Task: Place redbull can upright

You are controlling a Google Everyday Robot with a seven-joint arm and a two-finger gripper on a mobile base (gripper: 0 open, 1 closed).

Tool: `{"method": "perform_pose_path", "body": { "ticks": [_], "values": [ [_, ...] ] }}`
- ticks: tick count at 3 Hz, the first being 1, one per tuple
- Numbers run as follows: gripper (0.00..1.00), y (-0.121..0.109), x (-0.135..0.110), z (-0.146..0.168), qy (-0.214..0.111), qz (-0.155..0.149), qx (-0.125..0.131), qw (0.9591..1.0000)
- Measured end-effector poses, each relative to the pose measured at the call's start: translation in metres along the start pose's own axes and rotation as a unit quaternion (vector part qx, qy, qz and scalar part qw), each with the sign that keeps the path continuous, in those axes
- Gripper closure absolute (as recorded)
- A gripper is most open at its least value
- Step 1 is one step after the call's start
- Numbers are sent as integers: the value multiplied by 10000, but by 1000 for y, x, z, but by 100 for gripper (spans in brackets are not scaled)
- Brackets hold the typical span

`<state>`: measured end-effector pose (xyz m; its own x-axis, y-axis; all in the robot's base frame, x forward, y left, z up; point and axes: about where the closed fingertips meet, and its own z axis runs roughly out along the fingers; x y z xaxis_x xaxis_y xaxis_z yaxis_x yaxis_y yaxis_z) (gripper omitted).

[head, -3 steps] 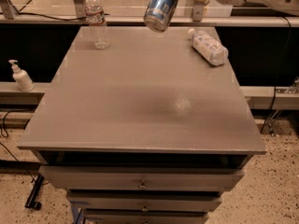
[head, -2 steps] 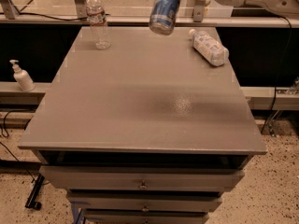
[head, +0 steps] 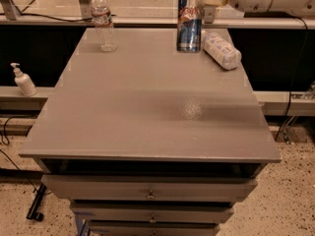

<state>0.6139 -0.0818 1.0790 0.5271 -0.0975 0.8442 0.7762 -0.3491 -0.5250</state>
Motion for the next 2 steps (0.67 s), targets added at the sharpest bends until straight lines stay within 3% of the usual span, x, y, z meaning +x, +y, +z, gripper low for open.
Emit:
{"method": "perform_pose_path", "body": {
  "ticks": [1, 2],
  "values": [
    [100, -1, -1, 2, -20, -472, 5, 9989],
    [100, -12, 1, 12, -167, -982, 323, 9945]
  ]
}}
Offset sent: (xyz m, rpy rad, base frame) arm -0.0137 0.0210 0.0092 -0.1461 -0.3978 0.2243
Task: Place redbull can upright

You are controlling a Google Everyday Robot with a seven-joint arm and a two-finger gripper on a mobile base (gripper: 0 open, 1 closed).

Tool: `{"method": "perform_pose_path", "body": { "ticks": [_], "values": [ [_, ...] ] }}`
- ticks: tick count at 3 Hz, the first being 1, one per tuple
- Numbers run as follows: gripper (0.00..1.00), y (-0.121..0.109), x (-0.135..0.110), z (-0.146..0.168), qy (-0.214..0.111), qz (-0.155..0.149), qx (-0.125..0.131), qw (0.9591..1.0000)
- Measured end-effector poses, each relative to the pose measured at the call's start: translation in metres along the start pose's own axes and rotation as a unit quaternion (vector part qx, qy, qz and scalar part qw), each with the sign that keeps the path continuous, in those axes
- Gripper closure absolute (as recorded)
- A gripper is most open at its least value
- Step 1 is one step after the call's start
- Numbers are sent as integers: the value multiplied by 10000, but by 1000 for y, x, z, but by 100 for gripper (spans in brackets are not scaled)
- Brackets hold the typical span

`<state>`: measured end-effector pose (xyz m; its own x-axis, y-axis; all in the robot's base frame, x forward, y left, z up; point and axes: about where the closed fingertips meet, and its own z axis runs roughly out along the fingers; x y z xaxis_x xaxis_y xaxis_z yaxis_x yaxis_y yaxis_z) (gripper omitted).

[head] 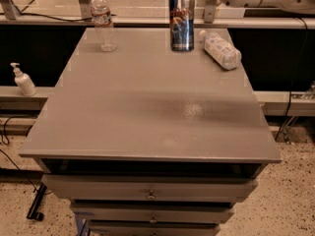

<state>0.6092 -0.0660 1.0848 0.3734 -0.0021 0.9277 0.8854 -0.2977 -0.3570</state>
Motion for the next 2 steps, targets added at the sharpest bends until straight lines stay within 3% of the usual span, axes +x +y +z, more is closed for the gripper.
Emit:
{"method": "perform_pose_path", "body": {
  "ticks": [1, 2],
  "values": [
    [100, -13, -11, -1, -76, -764, 425, 9961],
    [100, -21, -31, -12, -144, -1465, 671, 9868]
  ]
}}
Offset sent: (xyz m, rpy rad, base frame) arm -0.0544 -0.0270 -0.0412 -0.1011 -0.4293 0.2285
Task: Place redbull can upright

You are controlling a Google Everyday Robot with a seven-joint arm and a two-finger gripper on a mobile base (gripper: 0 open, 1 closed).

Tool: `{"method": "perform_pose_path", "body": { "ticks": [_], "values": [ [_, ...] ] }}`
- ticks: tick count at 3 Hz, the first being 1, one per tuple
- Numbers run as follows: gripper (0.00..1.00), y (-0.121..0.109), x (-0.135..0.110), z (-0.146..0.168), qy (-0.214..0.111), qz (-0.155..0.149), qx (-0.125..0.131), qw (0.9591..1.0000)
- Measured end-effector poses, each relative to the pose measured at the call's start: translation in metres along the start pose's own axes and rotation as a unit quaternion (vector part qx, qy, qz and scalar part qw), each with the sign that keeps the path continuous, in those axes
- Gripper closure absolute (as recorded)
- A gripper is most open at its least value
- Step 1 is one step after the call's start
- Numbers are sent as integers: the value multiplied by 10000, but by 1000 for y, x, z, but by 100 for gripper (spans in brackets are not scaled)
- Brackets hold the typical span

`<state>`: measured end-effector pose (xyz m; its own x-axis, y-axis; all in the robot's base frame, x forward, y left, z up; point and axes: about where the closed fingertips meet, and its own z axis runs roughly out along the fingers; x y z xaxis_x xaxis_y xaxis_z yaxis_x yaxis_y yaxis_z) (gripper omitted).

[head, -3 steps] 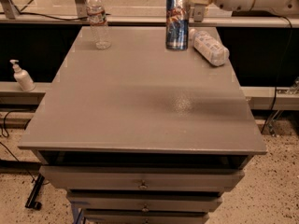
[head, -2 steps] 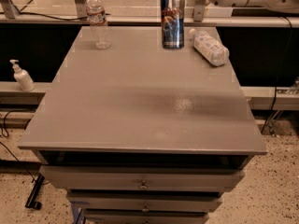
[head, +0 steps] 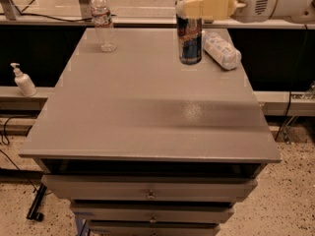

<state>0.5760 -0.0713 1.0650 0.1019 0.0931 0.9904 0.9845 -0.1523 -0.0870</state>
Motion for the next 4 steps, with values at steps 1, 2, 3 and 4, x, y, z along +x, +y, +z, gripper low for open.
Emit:
{"method": "perform_pose_path", "body": {
  "ticks": [1, 2, 3, 4],
  "values": [
    [100, -7, -21, -11, 71, -315, 65, 9995],
    [100, -9, -46, -13, 199, -405, 137, 9989],
    [100, -8, -71, -11, 288, -338, 220, 9988],
    [100, -7, -95, -9, 168, -235, 294, 9992]
  ]
}}
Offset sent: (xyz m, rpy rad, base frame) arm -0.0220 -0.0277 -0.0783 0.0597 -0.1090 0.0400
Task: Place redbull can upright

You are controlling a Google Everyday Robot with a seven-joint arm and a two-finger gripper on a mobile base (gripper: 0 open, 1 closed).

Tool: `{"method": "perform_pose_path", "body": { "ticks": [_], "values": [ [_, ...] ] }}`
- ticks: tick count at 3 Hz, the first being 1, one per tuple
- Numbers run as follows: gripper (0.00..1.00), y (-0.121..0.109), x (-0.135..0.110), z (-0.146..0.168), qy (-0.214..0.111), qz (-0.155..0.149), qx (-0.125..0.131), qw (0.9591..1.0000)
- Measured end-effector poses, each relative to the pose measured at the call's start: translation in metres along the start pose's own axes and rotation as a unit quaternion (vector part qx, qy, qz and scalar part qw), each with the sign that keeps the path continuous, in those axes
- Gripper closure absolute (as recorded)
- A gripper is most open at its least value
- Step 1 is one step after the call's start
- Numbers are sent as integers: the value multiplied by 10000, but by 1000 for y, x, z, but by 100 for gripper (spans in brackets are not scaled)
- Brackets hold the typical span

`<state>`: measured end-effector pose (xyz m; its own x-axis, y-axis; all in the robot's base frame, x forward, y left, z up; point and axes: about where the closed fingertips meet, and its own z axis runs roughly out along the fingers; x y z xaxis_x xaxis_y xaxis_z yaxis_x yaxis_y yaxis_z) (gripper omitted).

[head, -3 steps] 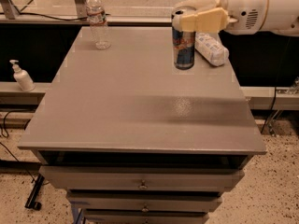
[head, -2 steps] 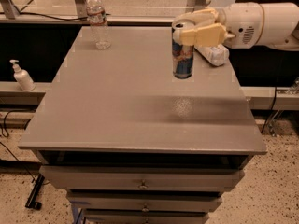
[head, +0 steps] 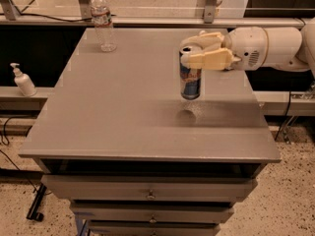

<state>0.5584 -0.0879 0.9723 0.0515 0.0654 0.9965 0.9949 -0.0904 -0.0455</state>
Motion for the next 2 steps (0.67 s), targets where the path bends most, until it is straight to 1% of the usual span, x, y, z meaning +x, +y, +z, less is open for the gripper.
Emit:
{"method": "perform_pose_path", "body": {
  "ticks": [1, 2],
  "values": [
    [100, 2, -17, -1, -156, 31, 117, 9998],
    [100, 2, -30, -6, -233, 26, 242, 9994]
  ]
}}
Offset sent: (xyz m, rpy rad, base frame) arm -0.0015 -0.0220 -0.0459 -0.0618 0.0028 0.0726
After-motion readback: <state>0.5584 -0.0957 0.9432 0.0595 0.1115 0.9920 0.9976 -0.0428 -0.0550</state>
